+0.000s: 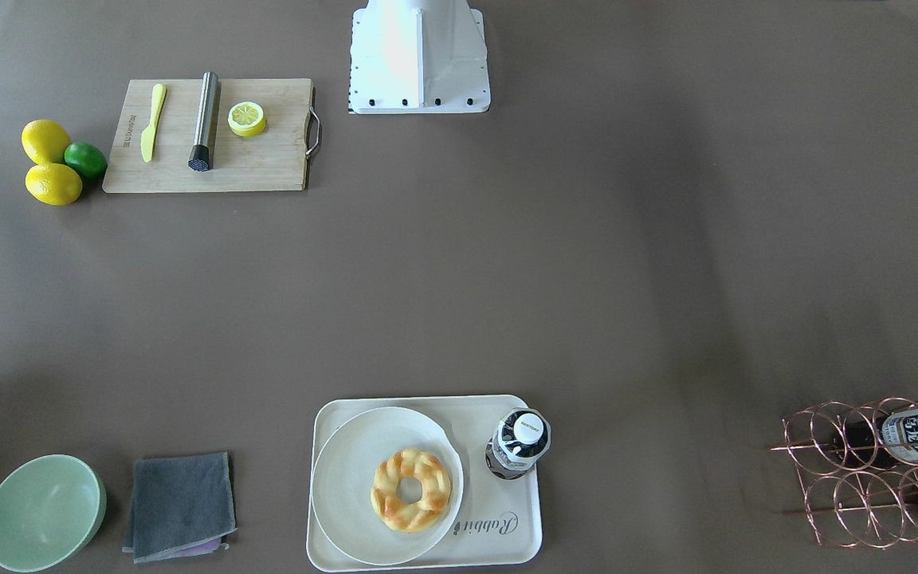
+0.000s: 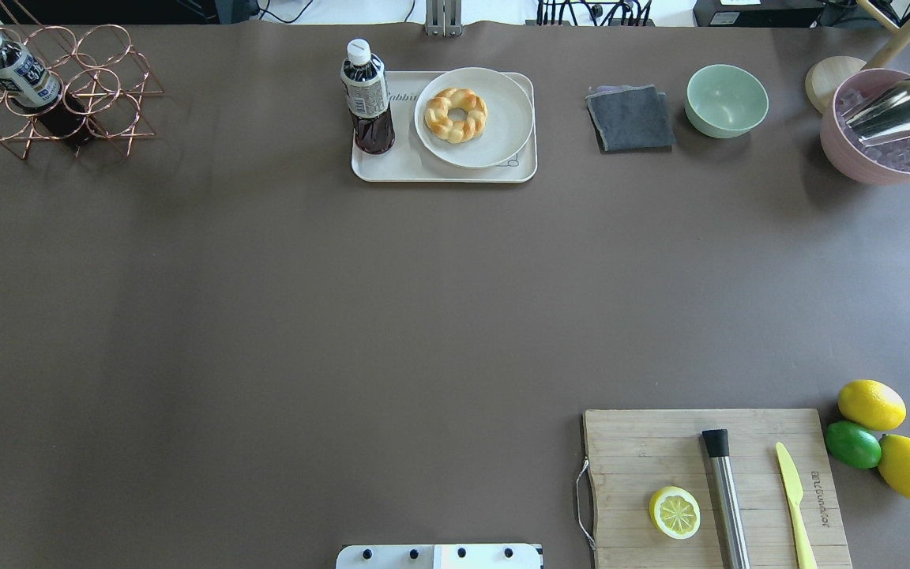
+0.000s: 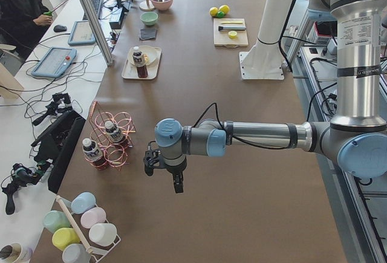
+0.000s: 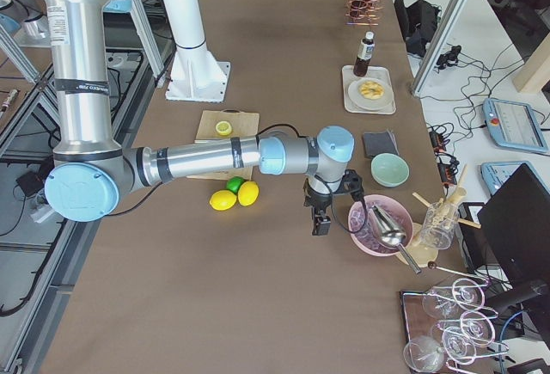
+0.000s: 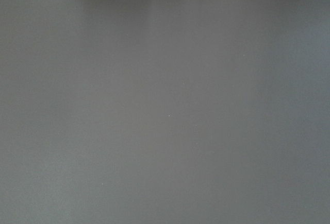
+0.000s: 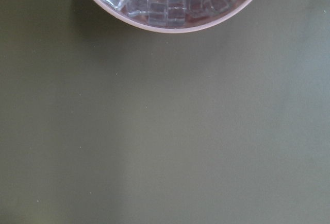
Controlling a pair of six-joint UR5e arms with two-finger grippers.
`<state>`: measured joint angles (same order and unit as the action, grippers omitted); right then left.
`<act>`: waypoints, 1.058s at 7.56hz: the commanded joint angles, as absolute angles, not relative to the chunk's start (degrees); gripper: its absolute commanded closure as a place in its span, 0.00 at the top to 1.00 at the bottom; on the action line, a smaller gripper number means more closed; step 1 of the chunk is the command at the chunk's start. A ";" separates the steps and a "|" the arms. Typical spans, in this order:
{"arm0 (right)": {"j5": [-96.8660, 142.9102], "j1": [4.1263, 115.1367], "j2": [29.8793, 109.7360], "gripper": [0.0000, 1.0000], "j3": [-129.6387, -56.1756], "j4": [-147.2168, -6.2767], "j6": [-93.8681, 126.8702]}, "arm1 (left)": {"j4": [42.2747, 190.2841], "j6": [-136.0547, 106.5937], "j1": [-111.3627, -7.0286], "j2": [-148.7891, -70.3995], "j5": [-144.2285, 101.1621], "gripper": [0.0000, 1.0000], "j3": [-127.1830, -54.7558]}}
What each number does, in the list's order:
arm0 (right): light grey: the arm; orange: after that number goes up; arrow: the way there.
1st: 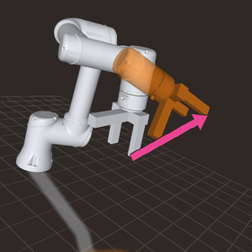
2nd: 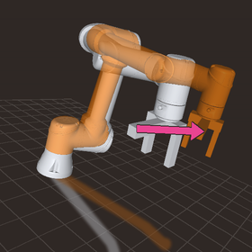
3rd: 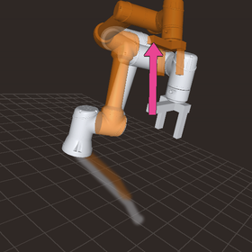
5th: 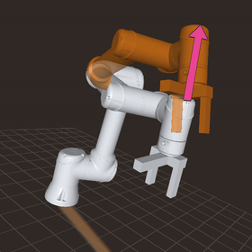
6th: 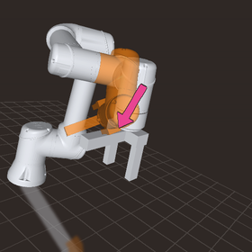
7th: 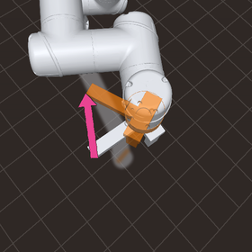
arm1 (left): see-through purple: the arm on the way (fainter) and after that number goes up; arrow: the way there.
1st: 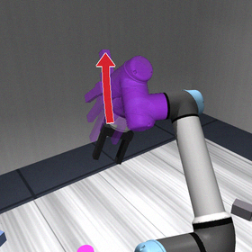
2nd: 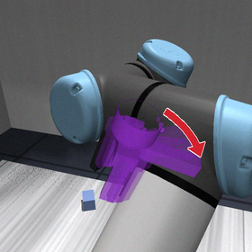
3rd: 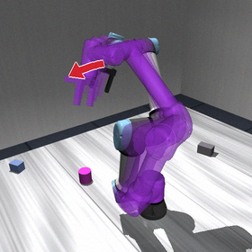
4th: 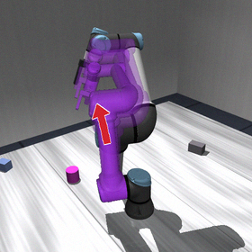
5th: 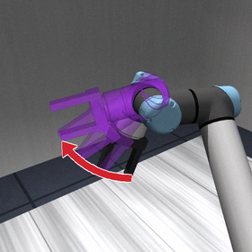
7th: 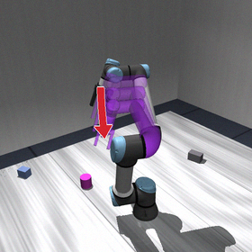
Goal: Place donut on tray
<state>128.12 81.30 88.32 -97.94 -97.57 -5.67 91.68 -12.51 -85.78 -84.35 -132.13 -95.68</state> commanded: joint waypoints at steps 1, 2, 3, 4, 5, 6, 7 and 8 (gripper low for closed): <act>135.97 88.32 88.42 1.00 -91.93 -98.44 -10.46 | 92.02 -12.48 -85.87 -84.90 -132.45 0.98 -95.71; 135.88 89.90 88.77 1.00 -91.93 -98.44 -10.63 | 92.11 -12.48 -85.96 -84.99 -132.54 0.98 -96.06; 135.79 92.09 89.20 1.00 -92.37 -98.52 -11.77 | 92.20 -12.48 -85.96 -85.08 -132.63 0.98 -95.98; 135.79 93.24 89.64 1.00 -92.37 -98.35 -11.95 | 92.20 -12.39 -85.96 -85.25 -132.54 0.98 -95.72; 135.88 94.56 89.21 1.00 -92.11 -98.35 -11.95 | 92.11 -12.48 -85.96 -85.17 -132.63 0.98 -95.80; 135.97 95.53 88.60 1.00 -92.46 -98.44 -11.61 | 92.11 -12.39 -85.96 -84.30 -132.37 0.98 -95.54; 135.79 95.71 88.59 1.00 -92.63 -98.35 -11.08 | 92.02 -12.22 -86.04 -84.11 -132.10 0.98 -95.45; 135.79 95.71 88.77 1.00 -92.64 -98.35 -10.90 | 92.02 -12.13 -86.83 -84.11 -132.10 0.98 -95.54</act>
<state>135.86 95.27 88.74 -92.49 -98.39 -11.39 92.07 -12.32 -86.05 -84.39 -132.29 -95.55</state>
